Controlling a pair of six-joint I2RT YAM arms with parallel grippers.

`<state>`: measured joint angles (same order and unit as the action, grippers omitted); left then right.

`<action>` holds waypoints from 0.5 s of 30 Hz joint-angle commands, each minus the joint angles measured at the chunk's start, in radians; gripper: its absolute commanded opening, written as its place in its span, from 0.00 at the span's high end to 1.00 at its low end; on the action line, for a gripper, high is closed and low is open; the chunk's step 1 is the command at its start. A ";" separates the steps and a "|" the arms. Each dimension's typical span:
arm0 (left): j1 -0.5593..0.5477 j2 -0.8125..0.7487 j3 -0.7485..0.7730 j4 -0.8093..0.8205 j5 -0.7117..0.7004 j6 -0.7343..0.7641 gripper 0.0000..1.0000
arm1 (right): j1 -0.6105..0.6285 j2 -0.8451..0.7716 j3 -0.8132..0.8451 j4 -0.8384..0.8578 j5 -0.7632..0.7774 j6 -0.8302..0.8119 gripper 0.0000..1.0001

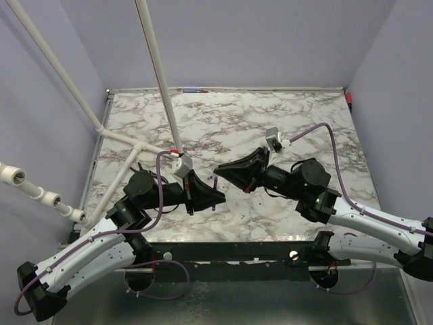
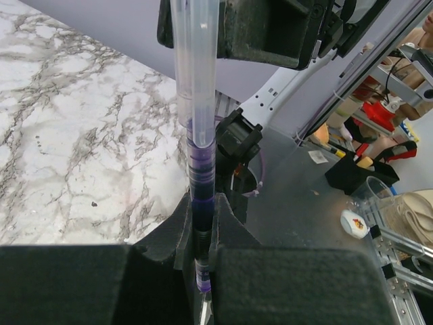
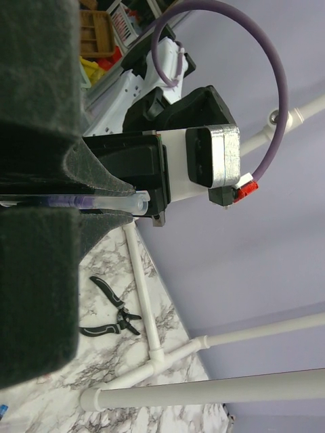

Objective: Insert the pens into the pen caps

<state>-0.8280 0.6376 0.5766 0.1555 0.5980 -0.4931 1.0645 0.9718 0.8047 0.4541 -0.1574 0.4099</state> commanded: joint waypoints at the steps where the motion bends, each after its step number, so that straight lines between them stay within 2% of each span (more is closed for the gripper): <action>1: -0.002 -0.010 -0.011 0.024 -0.010 0.004 1.00 | 0.011 -0.017 -0.019 -0.010 0.032 -0.011 0.99; 15: -0.001 -0.017 -0.006 0.011 -0.029 0.017 1.00 | 0.027 -0.009 -0.029 -0.055 0.033 -0.009 0.99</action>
<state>-0.8280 0.6369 0.5747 0.1410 0.5911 -0.4911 1.0794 0.9676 0.7948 0.4500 -0.1379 0.4103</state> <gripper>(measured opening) 0.066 0.045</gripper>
